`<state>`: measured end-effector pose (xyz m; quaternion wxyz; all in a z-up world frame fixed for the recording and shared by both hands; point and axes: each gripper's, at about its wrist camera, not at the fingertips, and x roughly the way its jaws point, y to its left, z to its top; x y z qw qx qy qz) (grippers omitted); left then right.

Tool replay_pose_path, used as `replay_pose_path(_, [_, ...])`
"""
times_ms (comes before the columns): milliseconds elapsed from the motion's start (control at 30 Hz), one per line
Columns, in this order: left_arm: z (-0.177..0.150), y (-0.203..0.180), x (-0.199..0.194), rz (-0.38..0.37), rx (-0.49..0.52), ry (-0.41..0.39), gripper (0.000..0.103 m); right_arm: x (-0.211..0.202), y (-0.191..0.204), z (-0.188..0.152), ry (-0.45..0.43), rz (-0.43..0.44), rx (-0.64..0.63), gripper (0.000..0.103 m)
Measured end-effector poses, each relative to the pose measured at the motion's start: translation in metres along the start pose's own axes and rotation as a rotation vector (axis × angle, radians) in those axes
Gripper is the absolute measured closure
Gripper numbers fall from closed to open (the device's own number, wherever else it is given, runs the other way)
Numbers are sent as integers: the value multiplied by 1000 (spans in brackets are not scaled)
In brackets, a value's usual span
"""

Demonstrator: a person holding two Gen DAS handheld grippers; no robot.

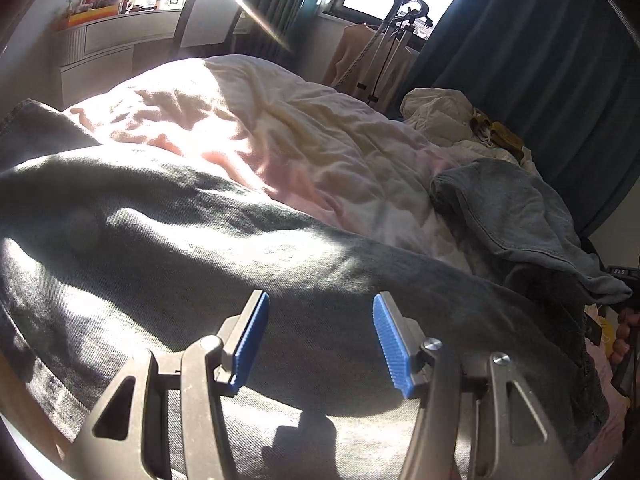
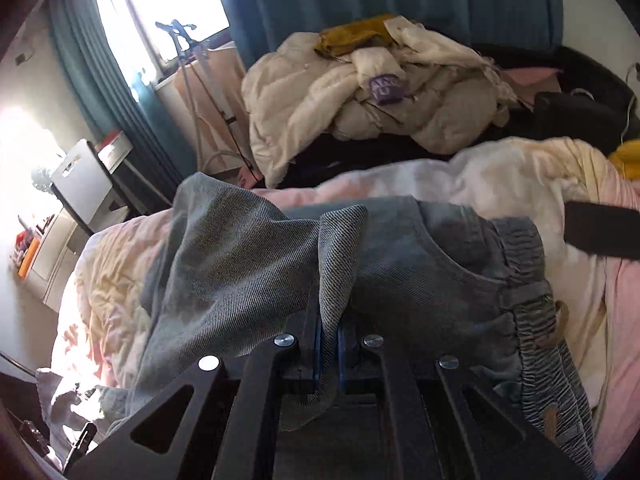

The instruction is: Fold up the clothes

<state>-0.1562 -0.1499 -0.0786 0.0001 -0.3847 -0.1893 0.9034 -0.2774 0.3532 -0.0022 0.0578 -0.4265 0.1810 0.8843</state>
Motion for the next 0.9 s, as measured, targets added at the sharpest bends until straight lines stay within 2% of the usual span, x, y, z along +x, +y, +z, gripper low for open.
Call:
replay_pose_path(133, [0, -4, 3, -35, -9, 4, 47, 33, -47, -26, 80, 6, 94, 98])
replay_pose_path(233, [1, -6, 3, -67, -19, 8, 47, 43, -57, -39, 77, 31, 88, 95])
replay_pose_path(333, [0, -9, 0, -91, -20, 10, 47, 37, -60, -43, 76, 58, 84, 93])
replay_pose_path(400, [0, -10, -3, -108, -21, 11, 47, 22, -62, -46, 84, 39, 92, 86])
replay_pose_path(500, [0, -12, -7, -124, -21, 10, 47, -14, -66, -63, 74, -13, 136, 85])
replay_pose_path(700, [-3, -11, -27, -145, -31, 0, 47, -86, -57, -122, 12, 19, 145, 85])
replay_pose_path(800, [-6, -16, -36, -162, -14, -8, 47, -102, -53, -135, 16, 68, 167, 85])
replay_pose_path(900, [-5, -23, -34, -174, -10, 5, 47, -113, -43, -139, -24, 84, 142, 85])
